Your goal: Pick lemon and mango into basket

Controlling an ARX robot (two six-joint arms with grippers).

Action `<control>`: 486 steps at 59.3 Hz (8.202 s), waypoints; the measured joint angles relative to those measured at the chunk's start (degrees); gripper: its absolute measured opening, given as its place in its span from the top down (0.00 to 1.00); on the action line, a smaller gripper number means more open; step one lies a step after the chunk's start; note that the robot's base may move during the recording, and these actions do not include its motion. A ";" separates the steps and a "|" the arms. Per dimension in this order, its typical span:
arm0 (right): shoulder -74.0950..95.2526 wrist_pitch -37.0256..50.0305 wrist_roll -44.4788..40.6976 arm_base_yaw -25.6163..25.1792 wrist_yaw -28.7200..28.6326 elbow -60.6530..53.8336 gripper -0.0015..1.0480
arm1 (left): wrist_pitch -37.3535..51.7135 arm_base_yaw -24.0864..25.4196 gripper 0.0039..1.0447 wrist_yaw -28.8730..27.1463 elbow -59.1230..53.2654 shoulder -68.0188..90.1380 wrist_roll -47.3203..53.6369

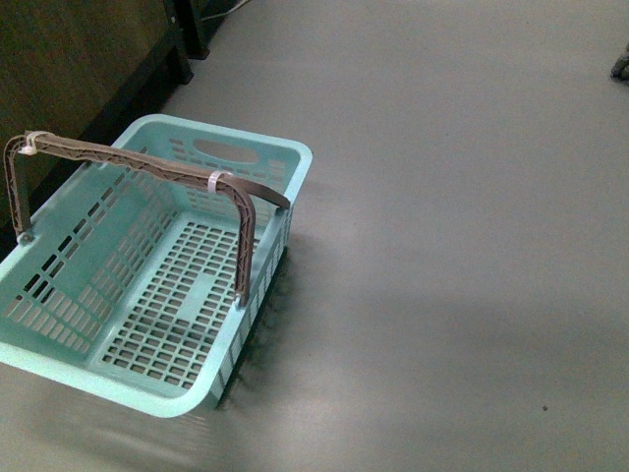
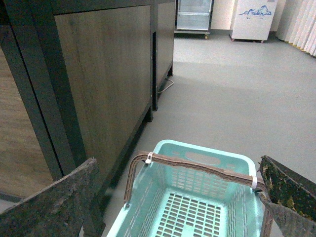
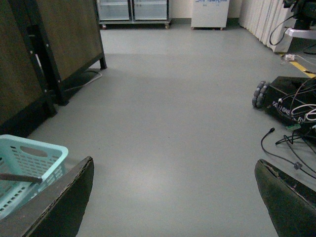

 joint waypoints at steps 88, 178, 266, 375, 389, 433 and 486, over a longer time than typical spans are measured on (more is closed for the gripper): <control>0.00 0.00 0.00 0.00 0.00 0.00 0.08 | 7.85 -0.79 0.06 -2.56 20.61 67.25 -50.40; 0.02 0.00 0.00 0.00 0.00 0.00 0.08 | 15.04 -13.20 0.89 -12.90 66.01 129.20 -78.16; 0.00 0.00 0.00 0.00 0.00 0.00 0.08 | -5.95 -16.13 0.95 -10.43 47.28 55.78 -90.29; 0.00 0.00 0.00 0.00 0.02 0.00 0.08 | -6.16 -16.13 0.95 -10.64 47.32 55.89 -90.18; 0.00 0.00 0.00 -0.02 0.00 0.00 0.08 | -6.16 -16.13 0.95 -10.67 47.34 55.89 -90.18; 0.00 0.00 0.00 0.00 0.00 0.00 0.08 | -6.16 -16.13 0.95 -10.67 47.34 55.89 -90.18; -0.04 0.07 -0.02 0.00 0.04 0.00 0.08 | -6.16 -16.39 0.95 -10.67 47.58 55.80 -90.36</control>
